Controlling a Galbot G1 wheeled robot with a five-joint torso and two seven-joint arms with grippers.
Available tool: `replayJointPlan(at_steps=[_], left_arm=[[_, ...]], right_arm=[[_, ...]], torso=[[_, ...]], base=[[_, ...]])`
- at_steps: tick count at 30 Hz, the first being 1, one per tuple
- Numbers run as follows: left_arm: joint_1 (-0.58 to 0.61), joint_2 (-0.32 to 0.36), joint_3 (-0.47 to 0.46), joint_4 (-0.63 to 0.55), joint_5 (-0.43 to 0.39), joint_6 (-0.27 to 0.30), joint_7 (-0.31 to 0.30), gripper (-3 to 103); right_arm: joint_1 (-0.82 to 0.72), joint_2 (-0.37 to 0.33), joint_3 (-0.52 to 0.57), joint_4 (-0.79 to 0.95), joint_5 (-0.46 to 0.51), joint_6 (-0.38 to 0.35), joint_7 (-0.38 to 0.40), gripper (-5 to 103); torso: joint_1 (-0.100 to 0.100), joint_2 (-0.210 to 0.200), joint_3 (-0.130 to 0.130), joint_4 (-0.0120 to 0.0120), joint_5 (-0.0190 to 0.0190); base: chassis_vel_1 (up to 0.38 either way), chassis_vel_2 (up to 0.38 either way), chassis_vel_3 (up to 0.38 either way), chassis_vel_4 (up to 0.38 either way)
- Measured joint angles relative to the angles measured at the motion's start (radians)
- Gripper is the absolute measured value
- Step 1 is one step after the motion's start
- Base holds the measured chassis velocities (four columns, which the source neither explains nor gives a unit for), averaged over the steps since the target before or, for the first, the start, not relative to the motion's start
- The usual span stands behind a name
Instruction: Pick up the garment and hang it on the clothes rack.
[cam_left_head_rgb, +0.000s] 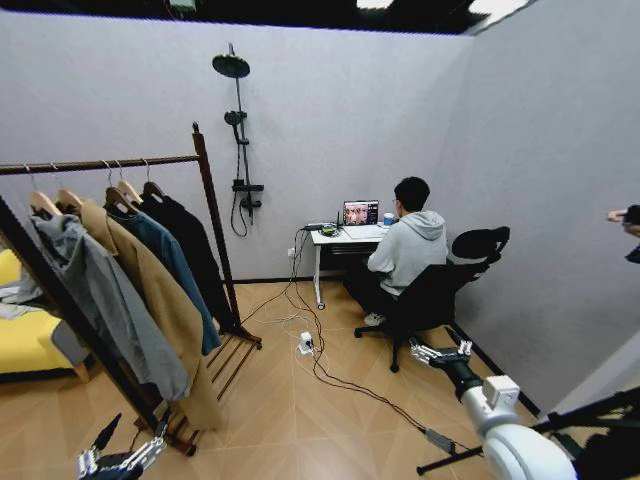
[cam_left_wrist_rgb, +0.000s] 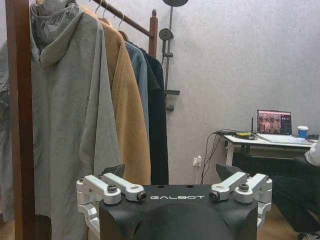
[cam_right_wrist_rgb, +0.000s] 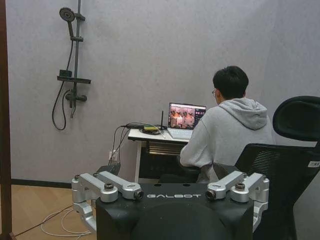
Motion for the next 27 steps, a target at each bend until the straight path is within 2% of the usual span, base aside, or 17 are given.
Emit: replayJointPlan(at_steps=[10,18,27], left_arm=[[0.000,0.000,0.000,0.000,0.000,0.000,0.000,100],[0.000,0.000,0.000,0.000,0.000,0.000,0.000,100],[0.000,0.000,0.000,0.000,0.000,0.000,0.000,100]], right_arm=[[-0.003,0.016,-0.024,0.006,-0.011,0.008,0.004,100],[-0.002,0.025,-0.042,-0.022,-0.027,0.082,-0.010,100],[-0.038,0.053,-0.040,0.007,-0.042,0.103,-0.017,100]], torso=[[0.000,0.000,0.000,0.0000,0.0000],[0.000,0.000,0.000,0.0000,0.0000],[0.000,0.000,0.000,0.0000,0.0000]], base=[[0.066,-0.036,-0.064,0.038],[0.027,-0.023,-0.030,0.021],[0.000,0.000,0.000,0.000]])
